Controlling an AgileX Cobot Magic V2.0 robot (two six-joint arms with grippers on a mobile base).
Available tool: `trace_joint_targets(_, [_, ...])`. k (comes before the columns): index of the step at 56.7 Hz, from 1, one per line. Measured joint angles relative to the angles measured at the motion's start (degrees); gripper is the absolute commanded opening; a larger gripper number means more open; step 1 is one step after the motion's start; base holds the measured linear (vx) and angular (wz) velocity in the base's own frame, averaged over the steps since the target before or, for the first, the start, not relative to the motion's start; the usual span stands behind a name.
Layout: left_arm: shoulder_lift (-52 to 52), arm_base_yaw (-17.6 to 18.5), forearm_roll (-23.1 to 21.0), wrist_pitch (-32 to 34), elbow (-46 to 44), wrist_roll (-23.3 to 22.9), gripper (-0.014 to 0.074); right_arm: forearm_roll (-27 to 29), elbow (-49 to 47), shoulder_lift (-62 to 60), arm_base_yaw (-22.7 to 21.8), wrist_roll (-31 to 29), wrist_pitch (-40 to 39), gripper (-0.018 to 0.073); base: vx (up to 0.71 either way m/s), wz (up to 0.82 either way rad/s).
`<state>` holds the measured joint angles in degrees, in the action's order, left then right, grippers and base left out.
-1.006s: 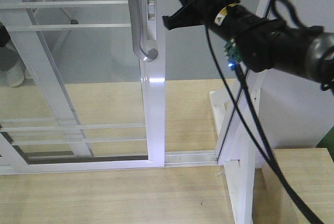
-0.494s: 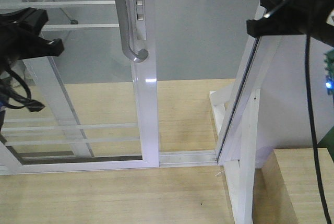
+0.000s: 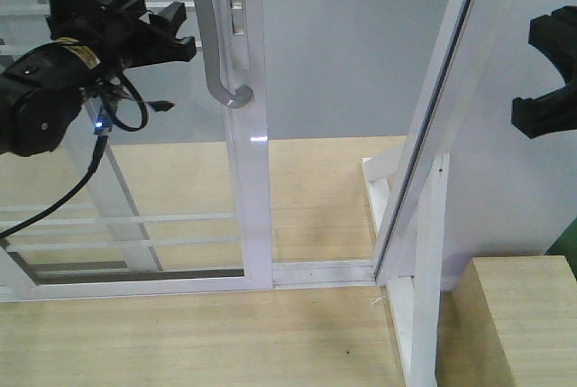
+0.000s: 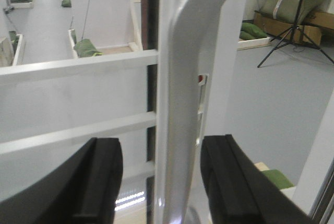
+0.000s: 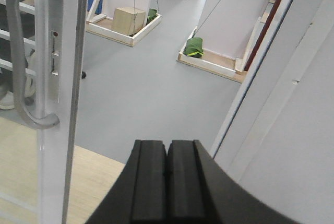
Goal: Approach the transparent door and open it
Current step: 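Release the handle with the right gripper and bring the left gripper to it, then grip the handle with the left gripper and push the door farther open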
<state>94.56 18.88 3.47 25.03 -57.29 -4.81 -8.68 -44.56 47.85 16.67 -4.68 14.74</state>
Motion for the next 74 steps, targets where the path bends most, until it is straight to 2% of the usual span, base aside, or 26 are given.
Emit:
trace_joint_targets(23, [10.68, 1.38, 0.00, 0.89, -10.27, 0.14, 0.0478, -3.76, 0.21, -1.96, 0.00, 1.33, 4.27, -0.0005, 0.00, 0.00])
trace_joint_targets(40, [14.93, 1.38, -0.43, 3.48, -12.60, 1.32, 0.0478, -7.85, 0.21, -1.96, 0.00, 2.79, 4.27, -0.0005, 0.00, 0.00])
trace_joint_targets(63, [18.05, 1.38, -1.78, 7.39, -14.83, 1.32, 0.0465, -10.51, 0.21, -1.96, 0.00, 3.04, 4.27, -0.0005, 0.00, 0.00])
trace_joint_targets(70, [18.66, 1.38, -1.78, 6.42, -16.79, 1.32, 0.0428, -10.81, 0.21, -1.96, 0.00, 3.04, 4.32, -0.0005, 0.00, 0.00])
trace_joint_targets(74, [18.66, 1.38, -1.78, 6.04, -17.34, 1.32, 0.0359, -10.90, 0.21, -1.96, 0.00, 3.04, 4.32, -0.0005, 0.00, 0.00])
